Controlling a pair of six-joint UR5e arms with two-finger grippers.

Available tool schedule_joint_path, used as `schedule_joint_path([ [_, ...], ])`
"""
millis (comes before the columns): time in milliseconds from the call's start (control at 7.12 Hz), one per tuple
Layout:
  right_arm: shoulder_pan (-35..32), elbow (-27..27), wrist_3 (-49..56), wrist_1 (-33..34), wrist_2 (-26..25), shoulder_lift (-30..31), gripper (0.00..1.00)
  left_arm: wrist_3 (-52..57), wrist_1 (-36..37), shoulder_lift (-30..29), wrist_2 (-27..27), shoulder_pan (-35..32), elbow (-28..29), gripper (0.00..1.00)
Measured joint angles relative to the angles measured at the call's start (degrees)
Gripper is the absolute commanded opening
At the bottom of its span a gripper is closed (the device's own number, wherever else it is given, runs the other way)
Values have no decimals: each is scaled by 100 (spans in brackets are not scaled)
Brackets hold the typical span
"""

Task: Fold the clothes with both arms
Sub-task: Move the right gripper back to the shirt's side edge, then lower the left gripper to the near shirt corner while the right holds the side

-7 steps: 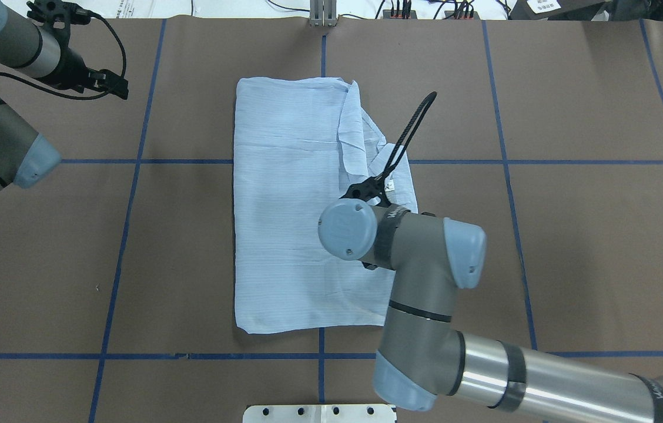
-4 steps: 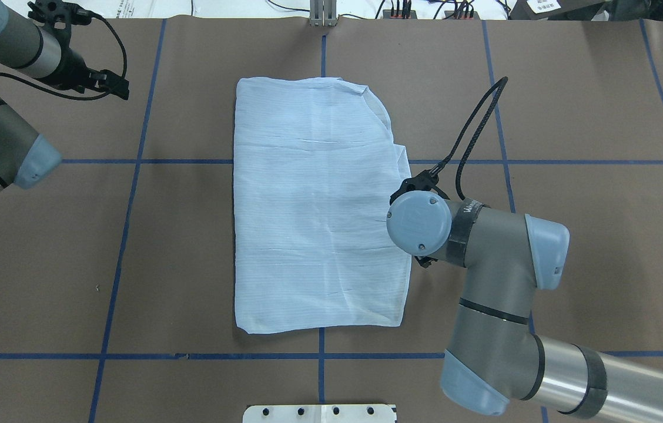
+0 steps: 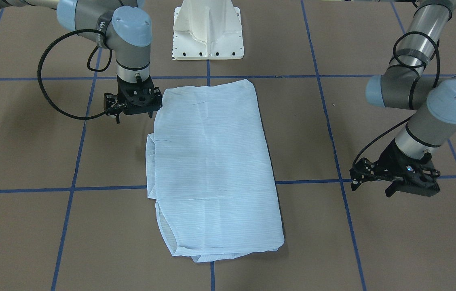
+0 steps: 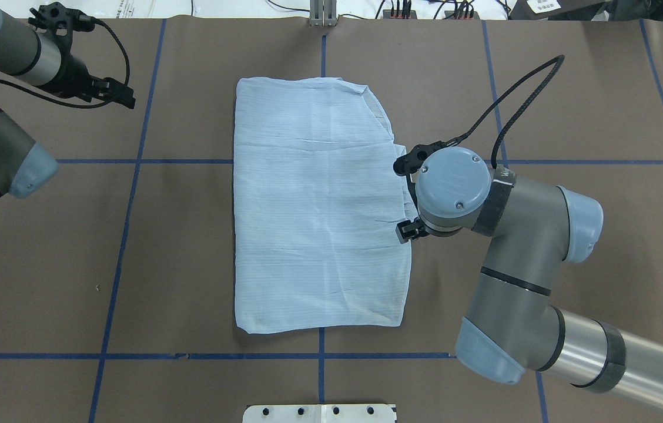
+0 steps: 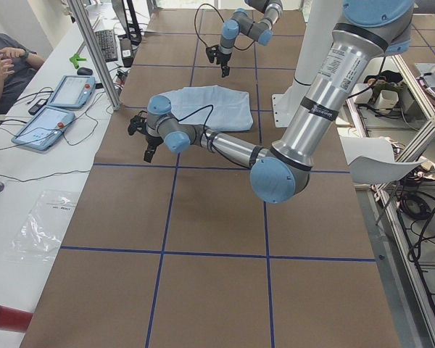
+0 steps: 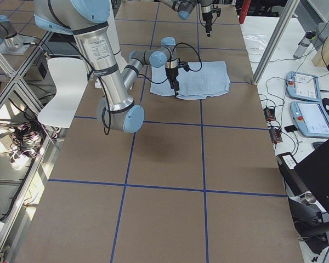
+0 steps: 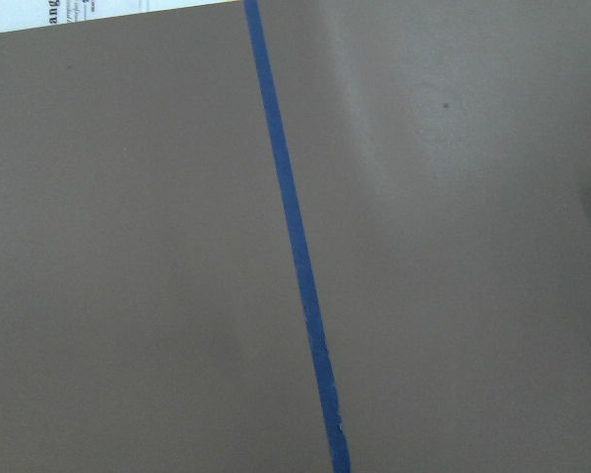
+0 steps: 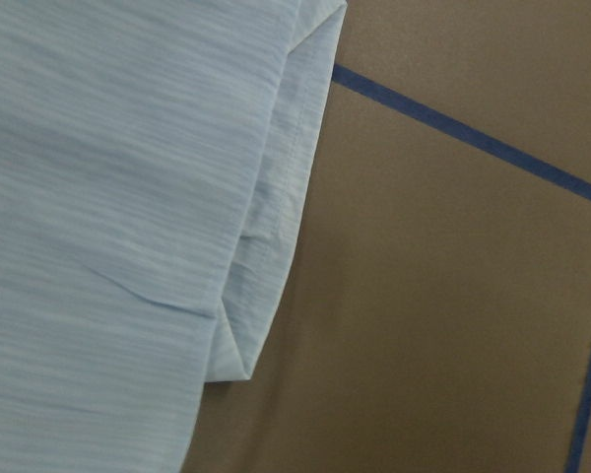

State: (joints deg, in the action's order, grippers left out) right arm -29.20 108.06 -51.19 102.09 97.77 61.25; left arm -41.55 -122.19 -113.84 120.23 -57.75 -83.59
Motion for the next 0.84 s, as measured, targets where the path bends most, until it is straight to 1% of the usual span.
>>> schedule_joint_path([
  [140,-28,50,-626,-439,194,82,100,-341,13,313,63,220,-581,100],
  [421,0,314,-1690,-1367,361,576,100,-1631,48,708,-15,995,-1601,100],
  [561,51,425,-2143,-1719,362,815,100,-2303,58,798,-174,1476,-1945,100],
  [842,173,531,-2786,-1995,288,972,100,-3429,116,851,-753,2473,-2270,100],
])
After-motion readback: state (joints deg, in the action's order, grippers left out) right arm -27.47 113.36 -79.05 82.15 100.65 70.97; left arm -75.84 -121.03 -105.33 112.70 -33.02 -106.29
